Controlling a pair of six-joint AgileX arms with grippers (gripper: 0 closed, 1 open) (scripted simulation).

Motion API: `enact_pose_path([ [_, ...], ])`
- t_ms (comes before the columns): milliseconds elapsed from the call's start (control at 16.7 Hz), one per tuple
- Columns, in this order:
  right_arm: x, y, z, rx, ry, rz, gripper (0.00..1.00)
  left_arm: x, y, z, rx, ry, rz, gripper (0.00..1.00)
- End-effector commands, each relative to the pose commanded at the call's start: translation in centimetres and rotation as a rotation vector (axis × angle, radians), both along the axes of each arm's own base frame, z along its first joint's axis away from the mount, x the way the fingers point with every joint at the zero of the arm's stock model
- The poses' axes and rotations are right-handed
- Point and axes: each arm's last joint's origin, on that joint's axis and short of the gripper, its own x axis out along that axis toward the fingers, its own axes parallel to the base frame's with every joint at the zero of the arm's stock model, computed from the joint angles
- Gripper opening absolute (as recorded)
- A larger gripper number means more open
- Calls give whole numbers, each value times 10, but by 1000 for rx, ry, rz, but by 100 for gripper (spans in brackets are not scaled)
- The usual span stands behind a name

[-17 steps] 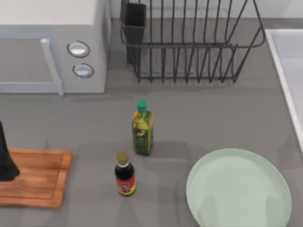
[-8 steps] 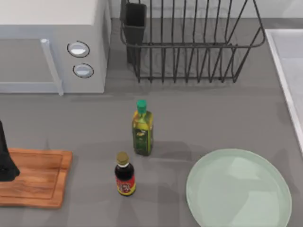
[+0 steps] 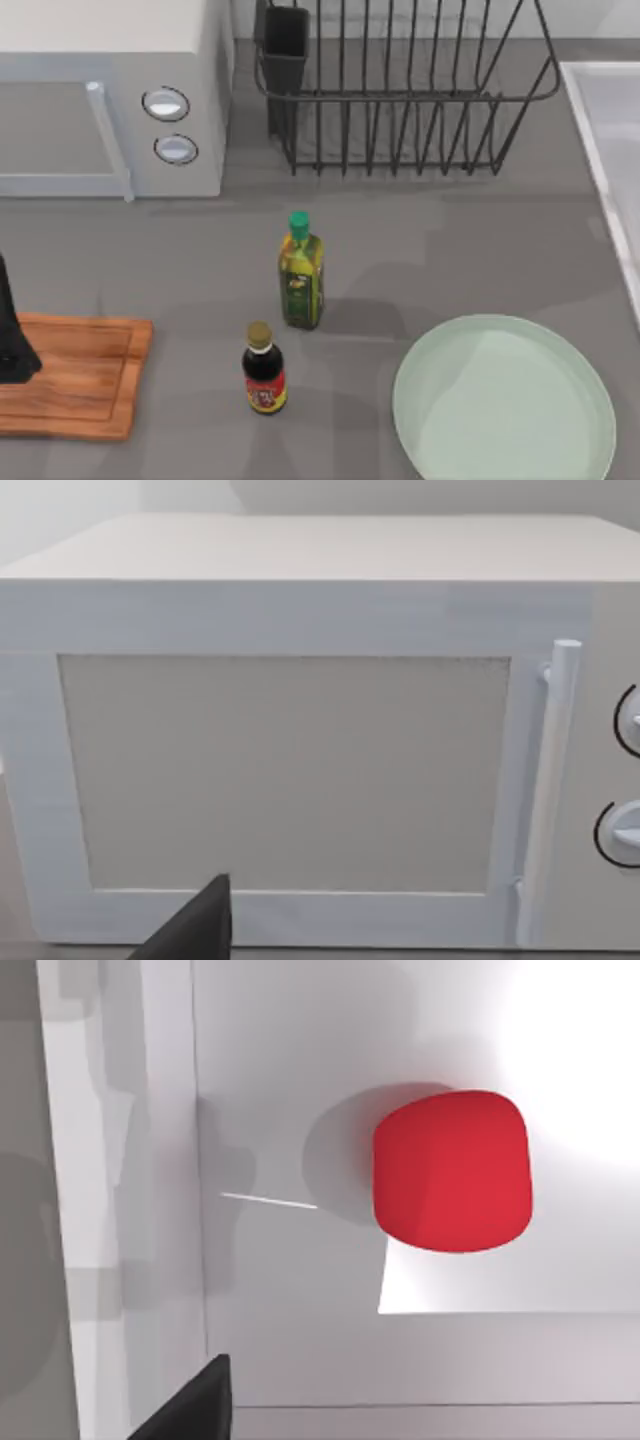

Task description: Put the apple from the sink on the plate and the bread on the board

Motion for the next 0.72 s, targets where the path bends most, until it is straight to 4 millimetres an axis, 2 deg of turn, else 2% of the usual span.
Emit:
enact_pose_path([
  [240,24,-11,-32,23,125,-1,100,0,0,0,0,0,0,100],
  [720,28,-10,-43,27,145,4,100,0,0,0,0,0,0,100],
])
